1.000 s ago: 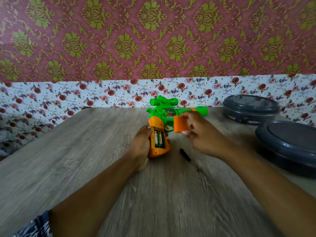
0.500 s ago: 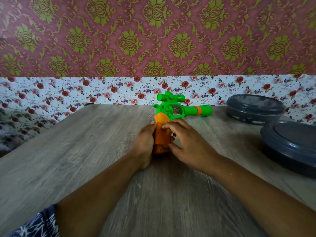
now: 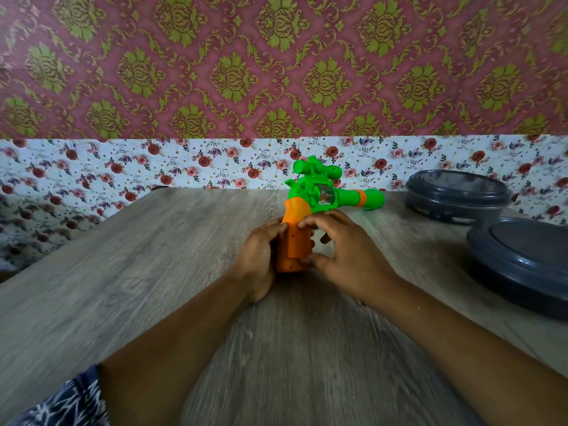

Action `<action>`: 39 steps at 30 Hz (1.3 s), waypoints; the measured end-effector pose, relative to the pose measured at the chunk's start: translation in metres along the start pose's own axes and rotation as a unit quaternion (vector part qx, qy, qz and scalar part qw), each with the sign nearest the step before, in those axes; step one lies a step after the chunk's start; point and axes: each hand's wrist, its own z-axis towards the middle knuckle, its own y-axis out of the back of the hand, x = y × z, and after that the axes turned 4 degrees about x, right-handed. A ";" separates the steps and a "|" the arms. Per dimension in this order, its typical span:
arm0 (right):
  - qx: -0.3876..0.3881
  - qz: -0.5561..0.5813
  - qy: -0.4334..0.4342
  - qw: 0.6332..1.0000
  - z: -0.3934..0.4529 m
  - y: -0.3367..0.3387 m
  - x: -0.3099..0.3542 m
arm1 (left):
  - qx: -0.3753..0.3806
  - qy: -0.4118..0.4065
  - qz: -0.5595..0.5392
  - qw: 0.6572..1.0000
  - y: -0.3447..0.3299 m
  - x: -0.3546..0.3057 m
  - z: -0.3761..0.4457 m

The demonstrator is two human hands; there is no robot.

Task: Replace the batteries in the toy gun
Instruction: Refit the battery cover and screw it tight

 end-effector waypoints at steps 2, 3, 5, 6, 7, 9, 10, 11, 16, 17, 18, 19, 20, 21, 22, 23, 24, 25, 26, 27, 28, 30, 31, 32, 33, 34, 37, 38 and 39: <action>-0.005 0.008 -0.006 1.000 0.000 0.000 0.000 | 0.007 -0.001 0.003 1.000 0.000 0.000 0.000; -0.006 0.009 -0.004 1.000 -0.001 -0.001 0.001 | 0.008 -0.001 0.004 1.000 0.001 0.000 0.000; -0.011 0.003 0.010 1.000 -0.002 -0.001 0.004 | 0.011 -0.003 0.007 1.000 0.000 0.000 0.000; -0.015 -0.003 0.020 1.000 -0.003 -0.001 0.006 | 0.013 -0.004 0.010 1.000 0.000 0.000 -0.001; -0.019 -0.011 0.030 0.999 -0.003 -0.001 0.007 | 0.014 -0.006 0.014 1.000 -0.001 0.001 -0.001; -0.031 -0.028 0.038 0.998 -0.002 -0.002 0.007 | 0.016 -0.008 0.016 1.000 -0.002 0.002 -0.001; -0.035 -0.032 0.040 0.998 -0.001 -0.002 0.005 | 0.016 -0.007 0.012 1.000 -0.003 0.002 -0.001; -0.035 -0.031 0.041 0.998 -0.001 -0.002 0.004 | 0.015 -0.004 0.006 1.000 -0.003 0.002 -0.001; -0.011 0.005 0.049 0.999 0.000 0.001 -0.001 | -0.008 0.021 -0.031 0.999 -0.004 0.000 0.000; -0.020 0.020 0.041 0.999 0.002 0.004 0.000 | -0.011 0.019 -0.039 0.999 -0.004 0.000 0.000; -0.038 0.037 0.024 0.998 0.004 0.010 0.001 | -0.010 0.018 -0.049 0.999 -0.003 0.000 0.000; -0.058 0.056 -0.001 0.997 0.006 0.017 0.002 | -0.002 0.019 -0.058 0.998 -0.003 -0.001 0.000; -0.079 0.076 -0.026 0.994 0.008 0.026 0.002 | 0.009 0.021 -0.066 0.998 -0.003 -0.002 0.000; -0.098 0.090 -0.048 0.990 0.009 0.035 0.001 | 0.018 0.023 -0.068 0.997 -0.002 -0.002 -0.001; -0.113 0.095 -0.068 0.987 0.011 0.044 -0.001 | 0.024 0.025 -0.067 0.997 -0.002 -0.003 -0.001; -0.118 0.098 -0.086 0.984 0.011 0.052 -0.003 | 0.024 0.027 -0.064 0.997 -0.002 -0.003 -0.002; -0.111 0.100 -0.106 0.983 0.011 0.058 -0.007 | 0.021 0.028 -0.062 0.997 -0.003 -0.002 -0.001; -0.089 0.101 -0.129 0.982 0.010 0.064 -0.010 | 0.015 0.029 -0.063 0.997 -0.003 -0.002 0.000; -0.057 0.091 -0.156 0.982 0.009 0.068 -0.014 | 0.007 0.029 -0.066 0.997 -0.003 -0.001 0.001; -0.020 0.068 -0.185 0.980 0.008 0.071 -0.018 | -0.001 0.030 -0.066 0.997 -0.003 0.000 0.001; 0.017 0.036 -0.216 0.976 0.007 0.072 -0.022 | -0.007 0.030 -0.064 0.997 -0.002 0.000 0.002; 0.088 -0.022 -0.264 0.960 0.005 0.073 -0.028 | -0.012 0.031 -0.059 0.998 0.000 0.002 0.004; 0.121 -0.047 -0.278 0.952 0.004 0.073 -0.031 | -0.014 0.031 -0.057 0.998 0.000 0.002 0.004; 0.151 -0.067 -0.286 0.944 0.003 0.072 -0.032 | -0.015 0.031 -0.053 0.998 0.000 0.003 0.004; 0.174 -0.080 -0.291 0.938 0.002 0.071 -0.033 | -0.014 0.032 -0.051 0.998 -0.001 0.003 0.003; 0.187 -0.084 -0.295 0.933 0.002 0.070 -0.035 | -0.015 0.033 -0.051 0.998 -0.001 0.003 0.004; 0.182 -0.054 -0.312 0.931 0.001 0.066 -0.039 | -0.027 0.035 -0.055 0.998 -0.002 0.004 0.005; 0.176 -0.044 -0.315 0.932 0.001 0.065 -0.039 | -0.029 0.034 -0.058 0.997 -0.002 0.004 0.006; 0.170 -0.037 -0.316 0.933 0.001 0.063 -0.040 | -0.029 0.034 -0.061 0.997 -0.002 0.004 0.006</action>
